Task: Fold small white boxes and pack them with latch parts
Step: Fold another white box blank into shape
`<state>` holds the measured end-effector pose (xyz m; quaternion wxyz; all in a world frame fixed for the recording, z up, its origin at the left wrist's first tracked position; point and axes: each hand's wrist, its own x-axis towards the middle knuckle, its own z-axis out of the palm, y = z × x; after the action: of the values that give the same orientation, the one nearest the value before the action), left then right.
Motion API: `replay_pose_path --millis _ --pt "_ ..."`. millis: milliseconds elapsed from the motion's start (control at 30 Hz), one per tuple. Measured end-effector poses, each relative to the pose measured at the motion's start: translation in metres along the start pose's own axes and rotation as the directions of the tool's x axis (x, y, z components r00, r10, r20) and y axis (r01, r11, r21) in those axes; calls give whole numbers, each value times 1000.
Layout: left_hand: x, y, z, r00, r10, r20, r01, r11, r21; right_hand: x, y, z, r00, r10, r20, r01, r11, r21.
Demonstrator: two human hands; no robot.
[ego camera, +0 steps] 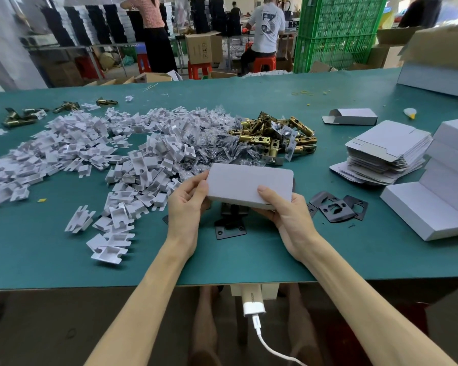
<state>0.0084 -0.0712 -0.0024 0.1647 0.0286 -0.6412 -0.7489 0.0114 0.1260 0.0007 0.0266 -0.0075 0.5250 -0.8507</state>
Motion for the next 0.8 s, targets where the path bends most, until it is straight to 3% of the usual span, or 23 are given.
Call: replay_pose_path --millis 200,800 --pt "-2 0 2 987 41 156 -41 999 -5 0 -1 1 1000 -6 -26 6 1000 1" --pt "-5 3 3 977 68 202 -95 987 127 0 -2 3 999 2 -49 -4 999 -50"
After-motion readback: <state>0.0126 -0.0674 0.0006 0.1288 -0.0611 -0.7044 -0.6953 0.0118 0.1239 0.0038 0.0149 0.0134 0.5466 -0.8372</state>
